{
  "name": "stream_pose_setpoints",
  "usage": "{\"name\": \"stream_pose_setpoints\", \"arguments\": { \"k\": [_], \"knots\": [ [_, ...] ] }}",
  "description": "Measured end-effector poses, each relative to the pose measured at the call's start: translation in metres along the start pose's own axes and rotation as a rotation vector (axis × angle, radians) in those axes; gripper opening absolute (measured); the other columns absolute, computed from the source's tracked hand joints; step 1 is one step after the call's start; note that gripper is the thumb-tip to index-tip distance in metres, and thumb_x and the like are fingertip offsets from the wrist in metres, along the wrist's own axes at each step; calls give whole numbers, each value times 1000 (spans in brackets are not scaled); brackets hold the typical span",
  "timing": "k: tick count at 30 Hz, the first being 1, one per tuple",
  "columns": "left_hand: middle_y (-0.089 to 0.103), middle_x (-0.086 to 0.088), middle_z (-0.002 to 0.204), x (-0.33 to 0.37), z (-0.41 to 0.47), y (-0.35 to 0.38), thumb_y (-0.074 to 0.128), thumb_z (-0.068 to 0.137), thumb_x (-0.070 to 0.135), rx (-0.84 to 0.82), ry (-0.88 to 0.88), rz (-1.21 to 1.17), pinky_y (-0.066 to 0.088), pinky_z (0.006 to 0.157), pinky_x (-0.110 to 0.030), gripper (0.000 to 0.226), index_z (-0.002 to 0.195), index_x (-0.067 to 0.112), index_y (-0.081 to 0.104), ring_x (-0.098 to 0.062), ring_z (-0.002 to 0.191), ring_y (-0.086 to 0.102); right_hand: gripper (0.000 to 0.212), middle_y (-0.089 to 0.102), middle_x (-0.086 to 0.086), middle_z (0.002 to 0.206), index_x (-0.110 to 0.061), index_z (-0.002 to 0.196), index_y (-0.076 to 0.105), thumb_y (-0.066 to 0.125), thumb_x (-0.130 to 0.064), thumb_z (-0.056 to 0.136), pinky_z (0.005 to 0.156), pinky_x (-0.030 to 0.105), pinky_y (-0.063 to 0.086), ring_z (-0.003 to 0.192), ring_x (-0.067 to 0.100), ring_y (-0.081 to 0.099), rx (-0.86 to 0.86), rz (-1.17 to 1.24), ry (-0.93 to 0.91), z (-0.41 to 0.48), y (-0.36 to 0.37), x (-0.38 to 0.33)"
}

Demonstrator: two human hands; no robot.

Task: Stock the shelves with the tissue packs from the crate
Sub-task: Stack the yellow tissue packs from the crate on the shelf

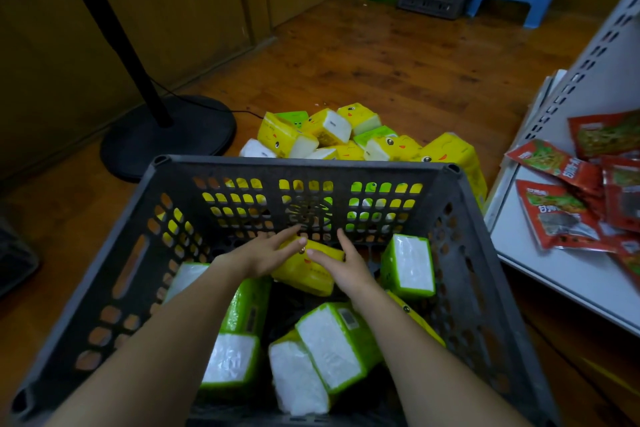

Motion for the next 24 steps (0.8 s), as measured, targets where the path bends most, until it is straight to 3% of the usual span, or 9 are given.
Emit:
{"name": "stream_pose_setpoints", "arguments": {
  "k": [6,9,11,14,16,19,24],
  "knots": [
    [18,-13,156,2,-1,1,28,60,94,12,22,-123,11,118,-43,93,142,53,14,-27,145,10,85,25,-1,152,-32,146,21,72,-38,77,111,32,27,140,19,24,-42,37,-103,-5,-5,-5],
    [18,-8,157,10,-6,2,31,59,88,1,49,-222,15,117,-45,88,140,56,17,-28,145,8,83,24,-1,152,-32,145,23,72,-34,78,106,26,26,140,16,22,-5,53,-184,-7,-4,-13],
    [22,-3,156,16,-14,-3,34,72,83,30,96,-265,19,117,-42,75,140,55,20,-27,145,13,83,22,-2,153,-34,144,24,72,-38,77,112,29,24,141,15,21,39,-1,-229,-10,-2,-19],
    [26,4,154,19,-33,-18,36,89,61,132,199,-316,30,113,-38,53,140,51,24,-18,140,28,81,20,1,151,-40,142,26,72,-42,75,115,36,23,141,17,20,80,-70,-257,-18,-1,-30],
    [27,6,153,19,-56,-31,32,77,78,171,249,-302,34,110,-39,61,134,60,20,-17,138,31,82,21,2,145,-42,141,25,73,-41,75,114,31,23,139,17,21,62,-91,-298,-31,-2,-41],
    [24,13,151,31,-91,-56,20,51,99,272,344,-276,24,110,-24,81,125,68,9,-9,139,24,83,23,-1,133,-41,142,23,73,-37,76,109,23,23,136,15,24,26,-94,-398,-56,-9,-66],
    [15,30,143,97,-139,-108,16,59,96,570,557,-204,22,99,-11,84,133,58,5,5,132,21,80,21,-1,134,-39,142,26,72,-38,76,100,15,19,136,10,19,103,-80,-601,-102,-48,-140]
  ]
}}
Point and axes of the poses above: each hand's wrist, its own z-axis towards the middle knuckle, its own y-axis out of the palm, x = y × z, the point moved 2 cm from there along z, towards the middle knuckle
